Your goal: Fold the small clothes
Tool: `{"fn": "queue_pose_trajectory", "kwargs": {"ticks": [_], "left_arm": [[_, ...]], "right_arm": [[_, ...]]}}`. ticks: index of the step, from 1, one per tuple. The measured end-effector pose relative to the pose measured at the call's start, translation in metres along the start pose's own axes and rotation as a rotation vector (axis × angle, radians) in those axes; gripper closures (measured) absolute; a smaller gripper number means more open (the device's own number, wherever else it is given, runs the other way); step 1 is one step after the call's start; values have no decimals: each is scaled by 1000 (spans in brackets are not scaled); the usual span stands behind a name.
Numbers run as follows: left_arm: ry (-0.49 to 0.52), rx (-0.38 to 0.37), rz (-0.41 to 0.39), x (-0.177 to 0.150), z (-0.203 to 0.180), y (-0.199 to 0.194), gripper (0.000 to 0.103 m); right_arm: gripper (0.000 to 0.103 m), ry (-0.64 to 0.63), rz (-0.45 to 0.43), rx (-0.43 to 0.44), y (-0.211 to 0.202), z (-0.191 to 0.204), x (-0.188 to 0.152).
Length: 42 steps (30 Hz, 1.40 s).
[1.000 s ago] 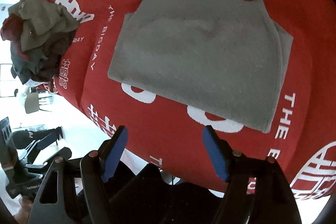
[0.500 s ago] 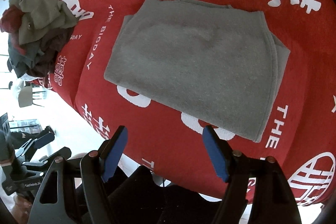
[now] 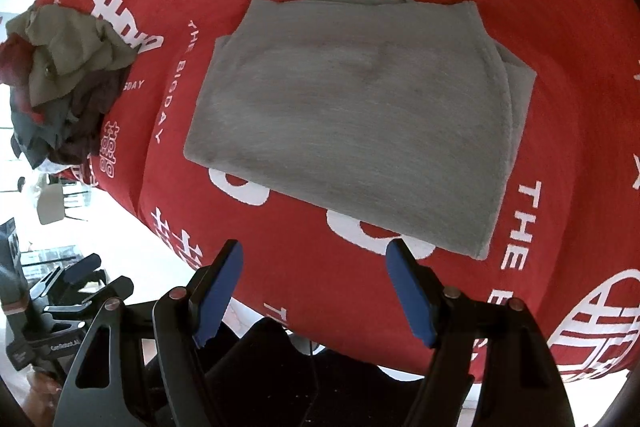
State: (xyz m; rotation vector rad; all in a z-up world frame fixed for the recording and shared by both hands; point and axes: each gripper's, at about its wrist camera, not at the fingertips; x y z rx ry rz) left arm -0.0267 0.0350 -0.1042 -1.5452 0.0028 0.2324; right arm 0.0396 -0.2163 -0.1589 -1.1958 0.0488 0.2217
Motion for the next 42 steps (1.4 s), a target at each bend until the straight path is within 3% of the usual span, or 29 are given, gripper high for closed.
{"fn": "queue_pose_trajectory", "kwargs": {"ticks": [15, 23, 31, 34, 39, 42], "left_arm": [[27, 16, -22, 36, 13, 31, 0], [83, 12, -21, 57, 29, 67, 0], [174, 42, -15, 72, 46, 92, 0], [173, -5, -28, 81, 55, 99, 0], [113, -181, -21, 97, 68, 121, 0], [81, -221, -17, 104, 70, 135, 0]], "right_arm": [[26, 96, -22, 18, 26, -28, -11], [26, 83, -58, 30, 62, -19, -13], [26, 150, -121, 68, 99, -5, -8], [26, 191, -134, 128, 109, -2, -5], [24, 276, -152, 285, 126, -2, 4], [24, 334, -140, 394, 141, -4, 9]]}}
Point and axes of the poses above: each gripper's, at about its wrist camera, not at the fingertips, and y roughly the way its jaws point, z to its left, x to its top, and after that the axes turned 9 degrees about z, right-handed
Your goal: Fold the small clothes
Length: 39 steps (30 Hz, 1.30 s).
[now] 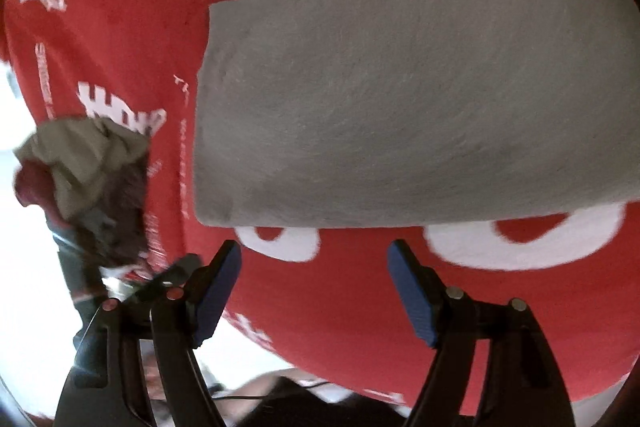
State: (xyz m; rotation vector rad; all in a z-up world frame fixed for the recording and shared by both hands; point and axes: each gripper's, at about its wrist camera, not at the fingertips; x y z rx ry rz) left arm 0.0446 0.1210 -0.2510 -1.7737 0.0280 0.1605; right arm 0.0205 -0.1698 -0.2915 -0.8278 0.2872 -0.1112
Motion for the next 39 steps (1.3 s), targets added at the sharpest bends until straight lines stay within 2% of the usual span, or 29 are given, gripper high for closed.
{"fn": "queue_pose_trajectory", "kwargs": {"ticks": [3, 6, 9, 12, 15, 21, 22, 24, 25, 26, 27, 30, 31, 33, 35, 37, 39], "left_arm": [[-46, -45, 4, 3, 5, 8, 0], [-74, -91, 5, 4, 8, 12, 0], [-87, -113, -4, 3, 12, 12, 0], [-112, -151, -14, 5, 24, 9, 0], [-145, -186, -23, 7, 42, 3, 0], [-189, -176, -39, 7, 70, -6, 0], [-188, -172, -41, 7, 71, -7, 0], [-182, -164, -46, 5, 73, -9, 0], [-179, -160, -47, 4, 73, -10, 0], [-178, -160, -49, 3, 73, -12, 0], [-176, -161, -51, 2, 73, -13, 0], [-166, -172, -60, 1, 73, -15, 0], [-164, -176, -58, 0, 73, -13, 0], [-165, -168, -40, 0, 76, -7, 0], [-171, -158, -20, 0, 75, -1, 0], [-161, -160, -19, 1, 71, 1, 0], [-144, -160, -20, 2, 64, 3, 0]], "right_arm": [[24, 34, 19, 68, 13, -4, 2], [24, 51, 29, 84, 22, -5, 3], [24, 76, -6, 138, 27, -8, 5], [24, 132, -48, 222, 33, -13, 10], [23, 186, -50, 328, 45, -15, 14], [23, 227, -58, 414, 70, -1, 21], [25, 227, -47, 414, 75, 4, 24], [36, 235, -17, 412, 84, 12, 31], [53, 238, 3, 418, 90, 16, 35], [83, 235, 23, 405, 96, 20, 38], [95, 223, 35, 369, 101, 26, 42], [95, 132, -13, 316, 89, 45, 41], [95, 77, -20, 275, 82, 53, 36], [95, 34, -1, 186, 85, 57, 28], [95, 45, 49, 115, 99, 48, 26], [95, 68, 69, 121, 107, 40, 27], [94, 41, 72, 112, 105, 44, 28]]}}
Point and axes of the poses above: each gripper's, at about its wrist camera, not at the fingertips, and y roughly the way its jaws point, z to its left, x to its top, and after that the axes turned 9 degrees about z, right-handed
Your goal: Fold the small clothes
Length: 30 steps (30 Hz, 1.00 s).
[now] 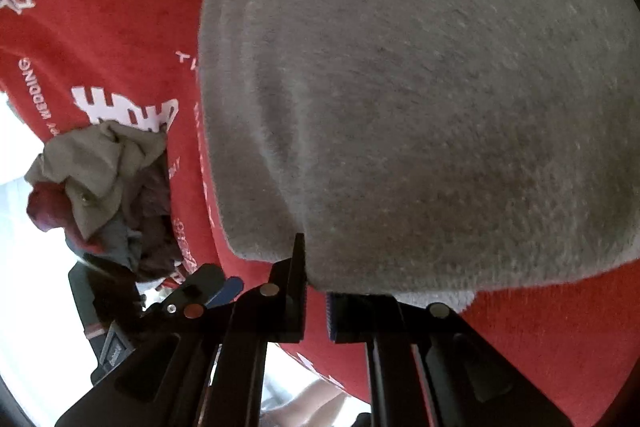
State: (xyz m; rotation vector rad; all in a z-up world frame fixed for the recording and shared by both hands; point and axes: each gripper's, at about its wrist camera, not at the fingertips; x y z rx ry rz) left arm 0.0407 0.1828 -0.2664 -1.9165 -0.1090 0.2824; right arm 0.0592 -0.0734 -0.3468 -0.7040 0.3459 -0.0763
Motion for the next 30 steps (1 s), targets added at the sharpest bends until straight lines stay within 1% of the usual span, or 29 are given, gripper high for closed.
{"fn": "queue_pose_trajectory", "kwargs": {"ticks": [1, 3, 4, 6, 7, 8, 10, 13, 17, 22, 24, 25, 27, 28, 29, 30], "left_arm": [[7, -2, 7, 0, -2, 2, 0], [14, -10, 16, 1, -8, 5, 0], [19, -13, 18, 2, -11, 5, 0], [30, -16, 17, 2, -15, 5, 0], [36, -16, 18, 2, -18, 5, 0], [41, -15, 20, 2, -21, 6, 0], [44, -18, 27, 4, -24, 9, 0], [44, -20, 30, 7, -32, 14, 0], [52, -24, 34, 9, -39, 17, 0], [50, -45, 41, 10, -47, 22, 0], [36, -78, 46, 7, -45, 22, 0], [20, -107, 50, 6, -44, 22, 0], [-13, -163, 59, 4, -41, 24, 0], [-30, -188, 61, 3, -40, 25, 0], [-51, -217, 66, 2, -40, 26, 0], [-66, -247, 71, 1, -41, 29, 0]], "right_arm": [[91, -27, 7, -22, -2, 3, -1], [91, -68, 61, -72, -1, 9, -6], [84, -81, 82, -95, -1, 10, -9], [64, -104, 96, -111, -8, 9, -17], [48, -107, 90, -106, -14, 8, -20], [41, -107, 77, -98, -23, 6, -23], [41, -95, 47, -101, -37, 0, -29], [41, -48, 6, -100, -58, -14, -28], [41, 12, -25, -84, -70, -29, -23], [41, 58, -51, -16, -72, -42, -19], [41, 82, -66, 18, -72, -46, -17], [43, 96, -72, 43, -72, -48, -16], [66, 131, -86, 88, -71, -55, -14], [87, 148, -89, 103, -70, -57, -12], [91, 162, -91, 131, -69, -60, -10], [91, 170, -104, 172, -70, -60, -9]]}}
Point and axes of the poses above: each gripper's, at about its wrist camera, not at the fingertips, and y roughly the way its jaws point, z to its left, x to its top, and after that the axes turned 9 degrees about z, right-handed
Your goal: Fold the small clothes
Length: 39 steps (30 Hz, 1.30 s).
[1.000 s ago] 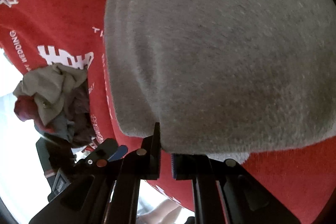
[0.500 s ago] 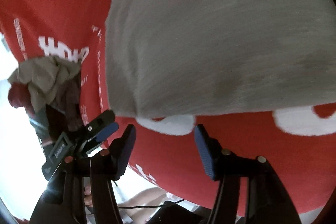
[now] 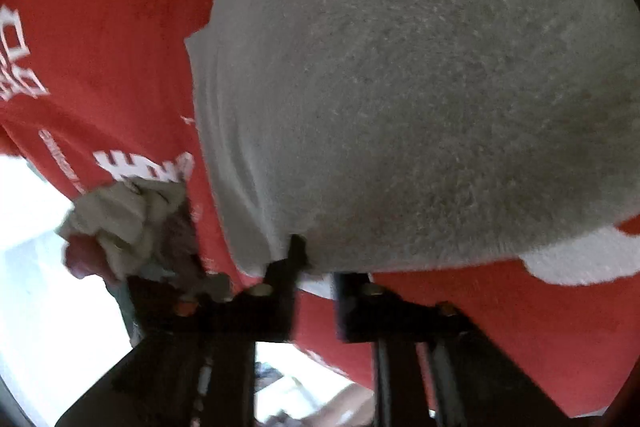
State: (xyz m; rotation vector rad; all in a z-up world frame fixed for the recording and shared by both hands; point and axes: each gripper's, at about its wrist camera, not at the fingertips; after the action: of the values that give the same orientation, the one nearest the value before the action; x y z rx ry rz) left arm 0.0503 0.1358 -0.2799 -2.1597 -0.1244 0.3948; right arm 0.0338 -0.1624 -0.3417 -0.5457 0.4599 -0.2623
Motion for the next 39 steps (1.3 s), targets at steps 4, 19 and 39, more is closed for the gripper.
{"fn": "queue_pose_trajectory", "kwargs": {"ticks": [4, 19, 39], "left_arm": [[-16, -83, 13, -1, -12, 15, 0], [64, 290, -193, 50, -60, 14, 85], [729, 762, -384, -21, -116, 47, 90]], "right_arm": [[92, -48, -23, 91, -9, 15, 0], [88, -192, 136, -98, -9, 30, -15], [15, -646, 587, -754, 142, 240, 86]]}}
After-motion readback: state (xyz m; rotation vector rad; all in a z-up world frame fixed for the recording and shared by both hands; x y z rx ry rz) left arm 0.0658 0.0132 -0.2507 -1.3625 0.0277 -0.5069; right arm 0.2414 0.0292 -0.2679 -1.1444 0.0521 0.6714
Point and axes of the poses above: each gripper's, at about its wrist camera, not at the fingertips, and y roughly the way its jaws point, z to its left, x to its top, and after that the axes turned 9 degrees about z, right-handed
